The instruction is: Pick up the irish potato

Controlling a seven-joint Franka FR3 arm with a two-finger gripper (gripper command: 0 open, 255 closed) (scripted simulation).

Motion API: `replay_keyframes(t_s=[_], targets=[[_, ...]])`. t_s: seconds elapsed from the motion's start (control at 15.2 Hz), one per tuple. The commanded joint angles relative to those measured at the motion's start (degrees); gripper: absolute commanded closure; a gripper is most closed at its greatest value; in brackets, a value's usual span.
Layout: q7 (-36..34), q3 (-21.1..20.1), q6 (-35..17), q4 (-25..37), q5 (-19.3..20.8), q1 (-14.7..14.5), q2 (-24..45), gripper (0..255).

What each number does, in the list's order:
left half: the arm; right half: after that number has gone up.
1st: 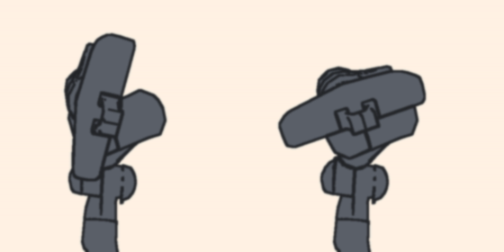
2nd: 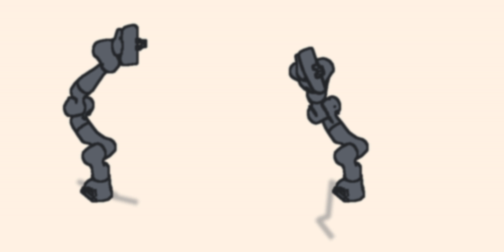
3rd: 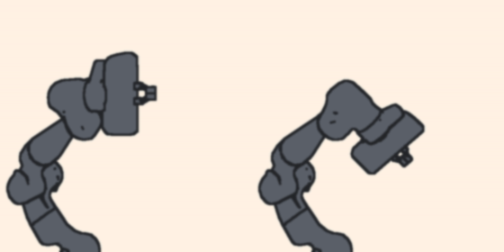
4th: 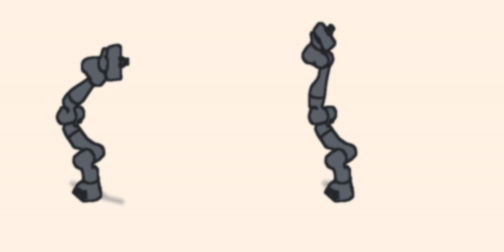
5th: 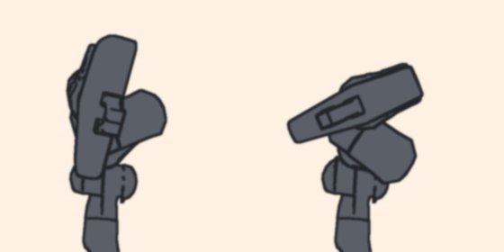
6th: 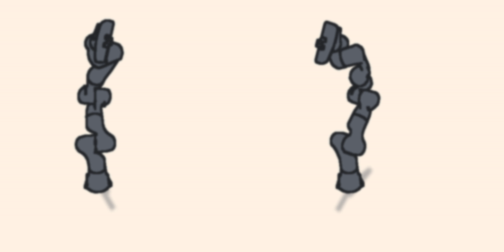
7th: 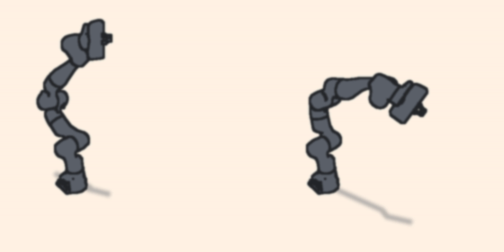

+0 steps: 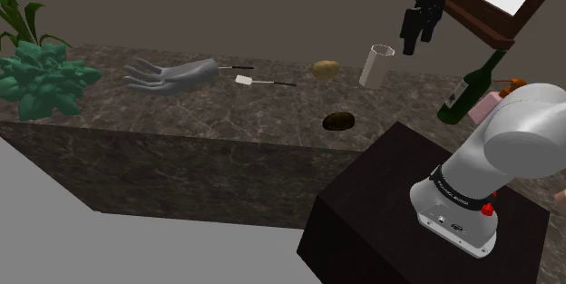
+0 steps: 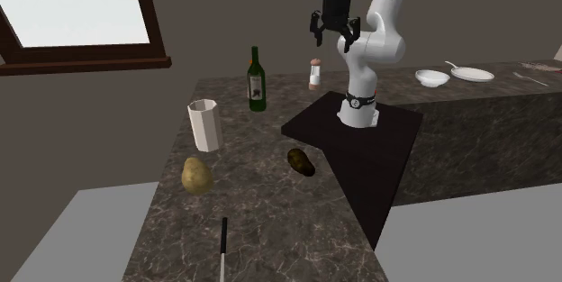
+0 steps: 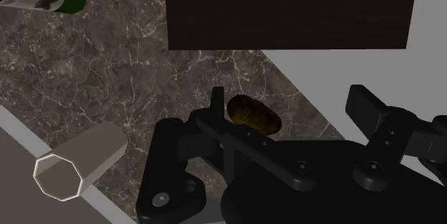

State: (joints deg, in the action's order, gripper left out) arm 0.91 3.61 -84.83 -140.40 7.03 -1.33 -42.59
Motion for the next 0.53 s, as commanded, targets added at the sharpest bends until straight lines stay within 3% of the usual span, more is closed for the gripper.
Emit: replay_keyframes(t_s=[0.0, 0.46], targets=[[0.00, 0.00, 0.00, 0.00, 0.00, 0.00, 0.00, 0], [7.32, 3.01, -16.00, -10.07, 4.78, -1.45, 4.42, 0]])
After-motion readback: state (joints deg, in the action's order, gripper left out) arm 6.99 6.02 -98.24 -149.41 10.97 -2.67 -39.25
